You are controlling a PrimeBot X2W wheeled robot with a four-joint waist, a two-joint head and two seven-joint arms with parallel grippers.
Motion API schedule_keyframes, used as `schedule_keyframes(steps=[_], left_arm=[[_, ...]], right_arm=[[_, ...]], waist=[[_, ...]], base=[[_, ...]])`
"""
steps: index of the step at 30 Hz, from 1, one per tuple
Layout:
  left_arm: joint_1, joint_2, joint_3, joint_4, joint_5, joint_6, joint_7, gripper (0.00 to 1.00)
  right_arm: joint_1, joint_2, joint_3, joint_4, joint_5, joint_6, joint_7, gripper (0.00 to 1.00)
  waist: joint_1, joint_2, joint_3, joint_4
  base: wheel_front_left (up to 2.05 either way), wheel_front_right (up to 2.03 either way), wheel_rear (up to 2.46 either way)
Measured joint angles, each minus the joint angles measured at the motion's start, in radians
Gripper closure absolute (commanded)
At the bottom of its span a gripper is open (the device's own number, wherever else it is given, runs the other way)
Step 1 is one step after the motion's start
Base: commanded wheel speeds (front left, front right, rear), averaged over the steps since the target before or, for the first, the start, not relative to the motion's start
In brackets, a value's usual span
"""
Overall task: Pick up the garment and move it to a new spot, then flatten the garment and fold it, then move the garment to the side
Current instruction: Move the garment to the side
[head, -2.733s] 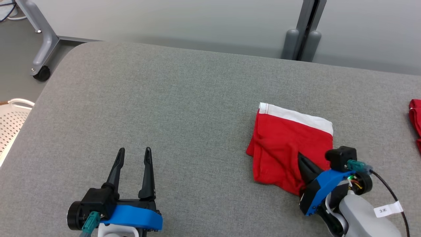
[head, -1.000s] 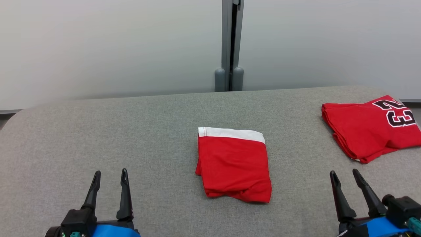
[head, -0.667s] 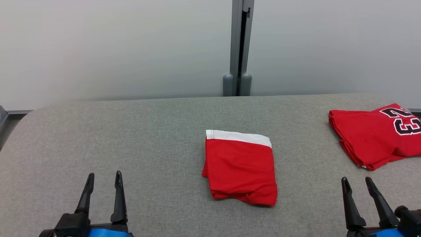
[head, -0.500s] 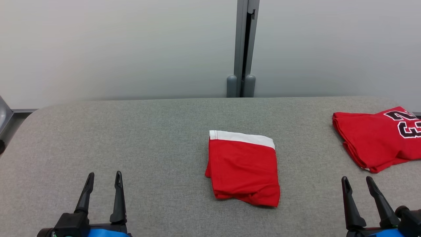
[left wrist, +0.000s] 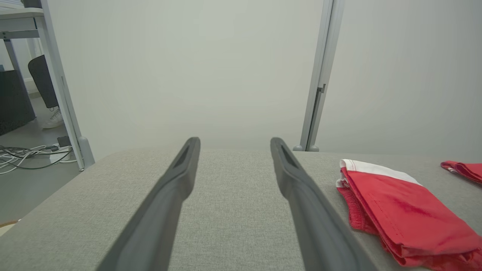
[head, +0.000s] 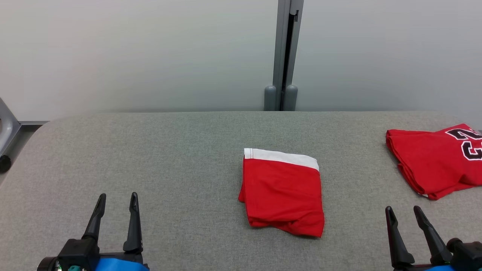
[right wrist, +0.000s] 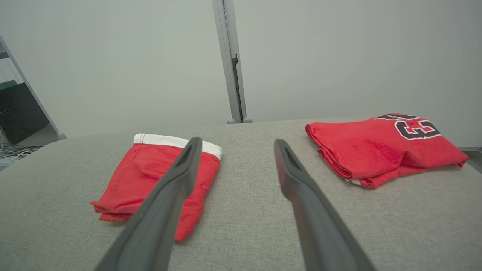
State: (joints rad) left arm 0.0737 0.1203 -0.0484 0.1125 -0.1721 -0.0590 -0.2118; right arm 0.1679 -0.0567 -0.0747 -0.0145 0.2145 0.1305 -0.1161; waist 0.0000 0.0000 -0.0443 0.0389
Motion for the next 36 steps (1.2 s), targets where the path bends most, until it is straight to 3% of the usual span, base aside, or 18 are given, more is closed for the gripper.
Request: schedule_keyframes(steps=[21,29,36], left_arm=[[-0.006,0.003,-0.019,0.015,-0.019,0.010,-0.006,0.00],[-0.040,-0.001,-0.037,0.036,-0.022,0.007,-0.012,0.00],[-0.082,-0.014,-0.056,0.049,-0.026,0.010,-0.028,0.00]], right_arm=[[-0.010,-0.003,0.014,0.020,-0.011,0.000,0.036,0.00],[-0.205,-0.056,0.080,0.085,-0.014,0.000,0.104,0.00],[-0.389,-0.071,0.093,0.253,-0.018,0.000,0.172,0.00]], waist=[[0.0000,0.0001,0.013,0.019],[0.0000,0.0002,0.052,0.058],[0.0001,0.0002,0.117,0.101]], base=[[0.00,0.00,0.00],[0.00,0.00,0.00],[0.00,0.00,0.00]])
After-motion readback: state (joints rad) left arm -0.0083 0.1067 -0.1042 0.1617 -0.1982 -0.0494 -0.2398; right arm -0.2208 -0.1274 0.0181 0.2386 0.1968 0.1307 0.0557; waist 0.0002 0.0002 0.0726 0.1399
